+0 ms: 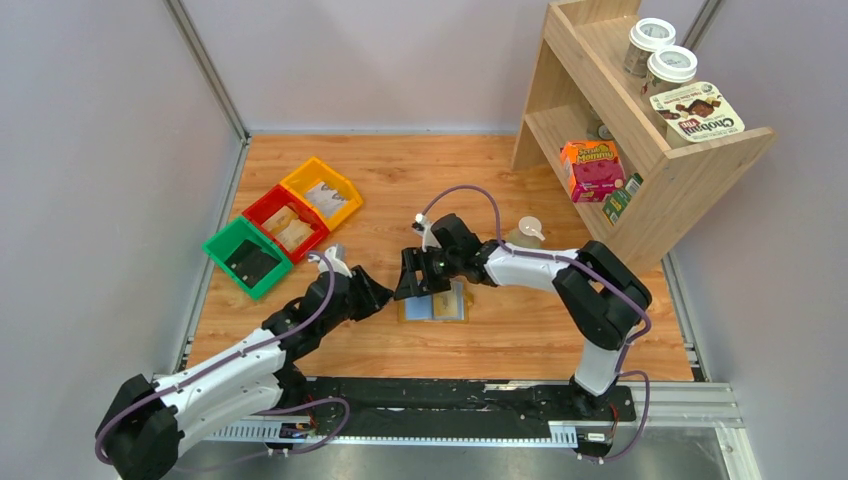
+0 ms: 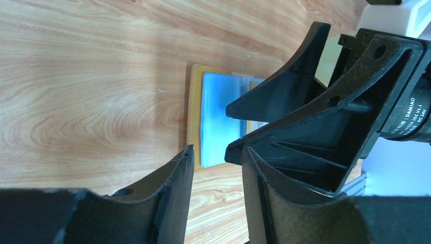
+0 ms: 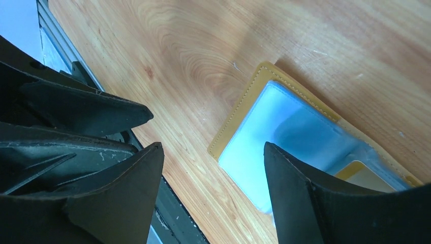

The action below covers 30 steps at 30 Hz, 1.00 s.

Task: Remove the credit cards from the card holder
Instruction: Remove the credit card from the card holder.

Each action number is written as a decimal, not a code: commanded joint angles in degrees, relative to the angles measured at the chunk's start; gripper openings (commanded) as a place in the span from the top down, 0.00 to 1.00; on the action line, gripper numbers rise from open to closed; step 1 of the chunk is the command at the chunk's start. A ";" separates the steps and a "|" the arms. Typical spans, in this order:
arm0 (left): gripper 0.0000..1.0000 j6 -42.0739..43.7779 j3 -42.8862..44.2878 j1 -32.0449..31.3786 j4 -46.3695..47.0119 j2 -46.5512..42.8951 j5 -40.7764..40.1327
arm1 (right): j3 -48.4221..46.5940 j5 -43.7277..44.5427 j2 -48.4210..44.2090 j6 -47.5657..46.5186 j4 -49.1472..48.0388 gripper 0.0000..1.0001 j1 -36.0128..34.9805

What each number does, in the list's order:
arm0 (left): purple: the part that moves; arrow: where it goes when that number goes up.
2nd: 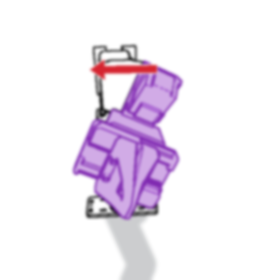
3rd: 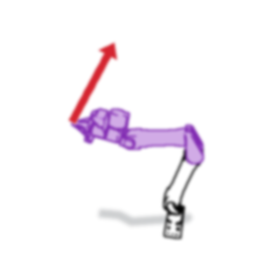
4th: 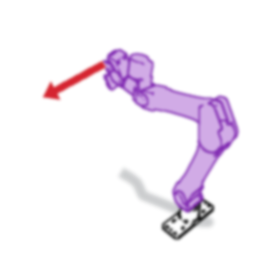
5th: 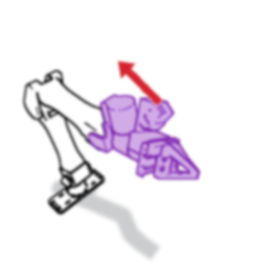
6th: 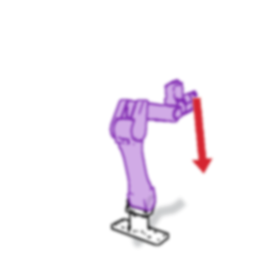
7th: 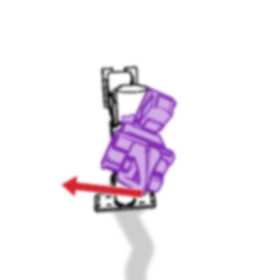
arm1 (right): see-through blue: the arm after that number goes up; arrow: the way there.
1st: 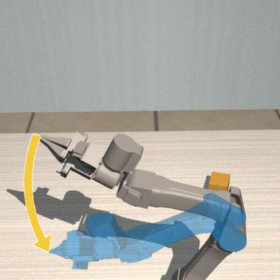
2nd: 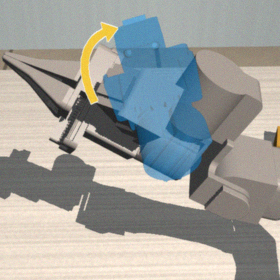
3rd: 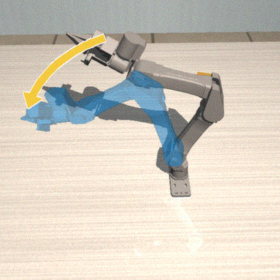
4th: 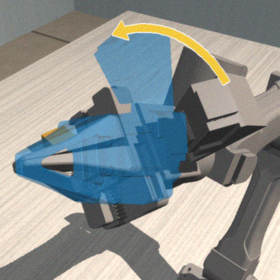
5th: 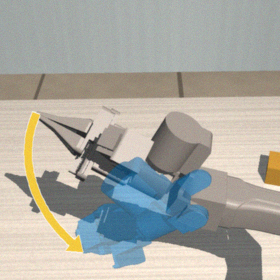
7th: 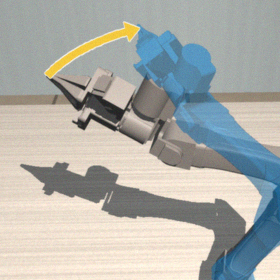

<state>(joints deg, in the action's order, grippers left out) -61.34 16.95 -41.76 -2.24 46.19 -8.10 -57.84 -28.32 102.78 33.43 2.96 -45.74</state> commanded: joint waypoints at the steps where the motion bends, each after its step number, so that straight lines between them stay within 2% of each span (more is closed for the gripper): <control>1: 0.51 1.75 2.55 0.10 3.37 1.34 0.89 | -3.15 2.29 -4.51 -2.75 3.36 0.25 0.03; 6: 0.51 3.07 7.12 0.18 8.12 8.02 6.59 | -1.22 5.72 -9.87 -3.37 6.18 0.28 2.93; 9: 0.51 3.77 11.16 0.10 9.01 13.63 7.75 | 1.23 7.39 -12.25 -3.64 7.49 0.33 4.95; 12: 0.52 3.69 13.28 0.10 10.23 19.52 10.38 | 4.04 8.62 -13.22 -3.28 7.94 0.41 6.97; 19: 0.53 3.16 18.47 0.10 13.05 32.02 16.27 | 8.71 8.36 -13.66 -2.58 7.14 0.69 10.14; 24: 0.53 3.59 20.66 0.10 11.82 37.29 16.88 | 10.56 10.03 -12.96 -2.67 7.32 0.79 11.11; 30: 0.53 4.47 21.02 0.10 10.50 40.37 17.85 | 12.22 8.89 -10.24 -2.58 5.83 0.85 11.28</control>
<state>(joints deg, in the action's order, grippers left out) -58.46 36.38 -41.74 7.92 85.52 8.29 -46.74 -19.46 90.72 30.74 10.57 -34.65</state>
